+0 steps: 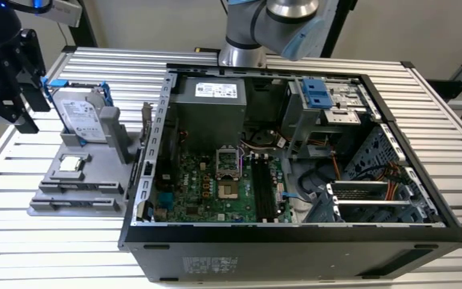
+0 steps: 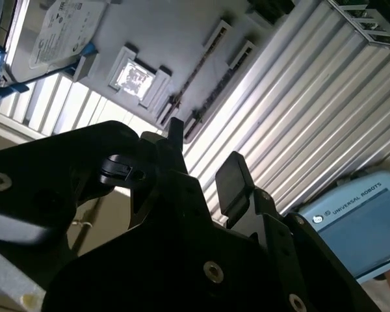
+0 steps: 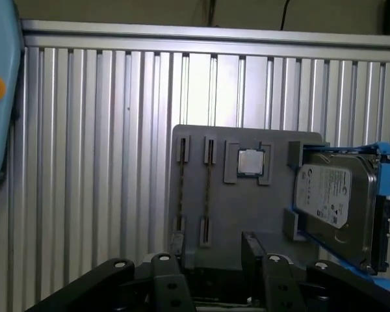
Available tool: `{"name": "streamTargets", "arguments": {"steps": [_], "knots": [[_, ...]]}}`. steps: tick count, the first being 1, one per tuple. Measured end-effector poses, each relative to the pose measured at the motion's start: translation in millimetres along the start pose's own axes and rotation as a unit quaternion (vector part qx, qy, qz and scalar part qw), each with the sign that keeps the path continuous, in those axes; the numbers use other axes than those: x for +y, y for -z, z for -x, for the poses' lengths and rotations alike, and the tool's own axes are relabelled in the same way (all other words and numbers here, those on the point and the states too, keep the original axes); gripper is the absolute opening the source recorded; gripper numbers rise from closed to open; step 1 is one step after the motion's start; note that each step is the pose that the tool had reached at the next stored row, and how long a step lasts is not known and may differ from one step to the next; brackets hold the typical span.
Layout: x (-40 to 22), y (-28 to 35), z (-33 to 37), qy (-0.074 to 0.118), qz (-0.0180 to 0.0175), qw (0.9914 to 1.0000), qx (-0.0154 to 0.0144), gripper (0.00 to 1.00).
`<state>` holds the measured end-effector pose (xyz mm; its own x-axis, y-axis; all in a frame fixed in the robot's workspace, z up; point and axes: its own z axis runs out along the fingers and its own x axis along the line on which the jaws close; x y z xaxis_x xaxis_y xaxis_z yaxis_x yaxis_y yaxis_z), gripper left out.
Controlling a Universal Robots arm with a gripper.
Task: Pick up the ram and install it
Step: 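Pick up the ram and move it above insertion slot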
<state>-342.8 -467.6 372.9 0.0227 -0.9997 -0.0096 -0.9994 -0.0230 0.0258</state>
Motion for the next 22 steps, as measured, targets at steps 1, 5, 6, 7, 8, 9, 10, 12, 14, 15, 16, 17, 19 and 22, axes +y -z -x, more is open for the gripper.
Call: {"name": "streamTargets", "arguments": {"steps": [1,5,6,7,8,9,10,12,14,15,16,17,19,22], "knots": [[0.0,-1.1,0.0,0.000,-0.0001,1.00000,0.0000,1.00],[-0.1,-3.9,0.0,0.000,0.0000,1.00000,0.0001,1.00],[-0.1,-4.6,0.0,0.000,-0.0001,1.00000,0.0000,1.00],[-0.1,-5.6,-0.1,0.000,-0.0001,1.00000,0.0000,1.00],[-0.1,-6.5,-0.1,0.000,-0.0001,1.00000,0.0000,1.00],[-0.2,-7.6,-0.1,0.000,-0.0001,1.00000,0.0000,1.00],[-0.1,-8.5,-0.2,0.000,-0.0001,1.00000,0.0000,1.00],[-0.2,-10.6,-0.5,-0.001,-0.0001,1.00000,0.0000,1.00],[-0.2,-12.7,-1.0,-0.001,-0.0001,1.00000,0.0000,1.00],[-0.3,-13.7,-1.4,-0.001,-0.0001,1.00000,0.0000,1.00],[-0.3,-14.6,-1.9,-0.001,0.0000,1.00000,0.0001,1.00],[-0.3,-15.4,-2.4,-0.001,0.0000,1.00000,0.0001,1.00],[-0.3,-17.3,-3.4,-0.001,-0.0001,1.00000,0.0000,1.00],[-0.3,-20.1,-4.6,-0.001,-0.0001,1.00000,0.0000,1.00]]}}
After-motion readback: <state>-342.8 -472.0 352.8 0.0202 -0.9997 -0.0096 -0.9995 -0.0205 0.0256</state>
